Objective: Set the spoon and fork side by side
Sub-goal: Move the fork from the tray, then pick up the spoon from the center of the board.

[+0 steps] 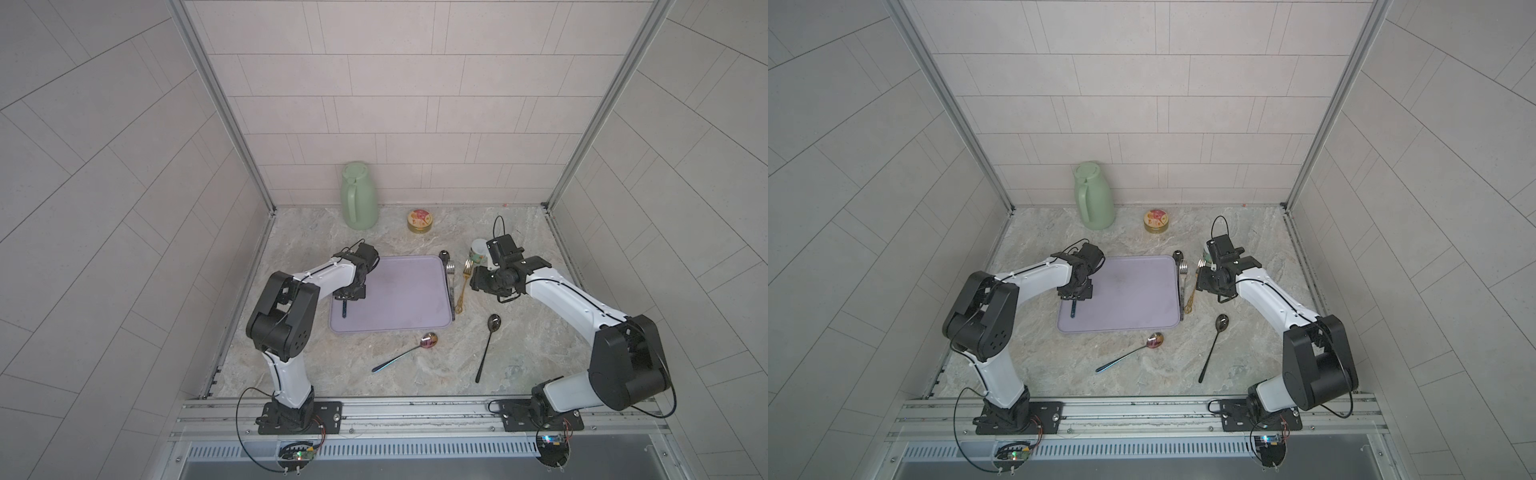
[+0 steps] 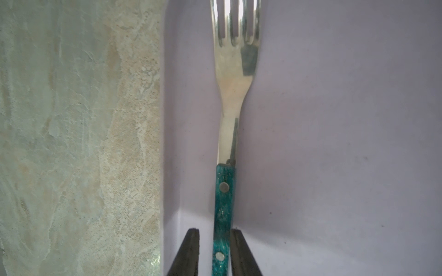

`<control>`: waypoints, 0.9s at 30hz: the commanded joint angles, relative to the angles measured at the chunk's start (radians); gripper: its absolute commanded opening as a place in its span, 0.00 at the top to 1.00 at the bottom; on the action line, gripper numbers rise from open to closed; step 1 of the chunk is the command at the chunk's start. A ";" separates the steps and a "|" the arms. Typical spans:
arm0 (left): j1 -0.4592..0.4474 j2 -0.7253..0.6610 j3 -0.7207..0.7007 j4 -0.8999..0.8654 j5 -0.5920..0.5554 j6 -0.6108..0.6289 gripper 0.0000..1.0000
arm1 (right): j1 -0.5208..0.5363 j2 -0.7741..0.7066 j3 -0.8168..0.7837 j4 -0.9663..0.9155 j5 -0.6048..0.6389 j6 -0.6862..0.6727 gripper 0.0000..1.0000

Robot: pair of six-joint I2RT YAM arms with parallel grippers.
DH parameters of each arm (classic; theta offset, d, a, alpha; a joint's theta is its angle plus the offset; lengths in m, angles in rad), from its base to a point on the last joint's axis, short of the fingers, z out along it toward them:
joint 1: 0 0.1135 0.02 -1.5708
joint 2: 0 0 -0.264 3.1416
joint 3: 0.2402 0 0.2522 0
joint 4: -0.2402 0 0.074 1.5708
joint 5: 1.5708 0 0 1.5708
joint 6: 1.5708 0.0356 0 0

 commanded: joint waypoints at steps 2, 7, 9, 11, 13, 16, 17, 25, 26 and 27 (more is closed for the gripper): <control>0.006 0.023 0.032 -0.035 -0.012 -0.012 0.74 | -0.004 -0.014 0.011 0.006 -0.022 -0.008 0.37; 0.007 0.034 0.044 -0.068 -0.050 -0.041 0.75 | -0.004 -0.021 0.013 -0.003 -0.028 0.004 0.37; 0.001 0.012 0.031 -0.059 -0.025 -0.046 0.75 | -0.004 -0.025 0.016 -0.009 -0.033 0.007 0.37; -0.039 -0.029 0.021 -0.051 -0.021 -0.045 0.74 | -0.003 -0.034 0.017 -0.022 -0.040 0.008 0.37; -0.106 -0.076 0.014 -0.050 -0.034 -0.056 0.75 | -0.004 -0.053 0.015 -0.052 -0.029 0.026 0.36; -0.203 -0.133 0.012 -0.077 -0.011 -0.115 0.75 | -0.004 -0.095 0.010 -0.138 0.028 0.073 0.36; -0.235 -0.153 0.009 -0.083 0.001 -0.127 0.75 | -0.005 -0.107 0.008 -0.170 0.045 0.083 0.36; -0.384 -0.349 -0.102 -0.028 0.120 -0.199 0.73 | 0.023 -0.242 -0.121 -0.322 0.096 0.177 0.45; -0.394 -0.374 -0.118 -0.024 0.117 -0.202 0.72 | 0.032 -0.255 -0.145 -0.331 0.097 0.195 0.46; -0.399 -0.399 -0.132 -0.021 0.110 -0.202 0.72 | 0.044 -0.269 -0.167 -0.334 0.097 0.213 0.46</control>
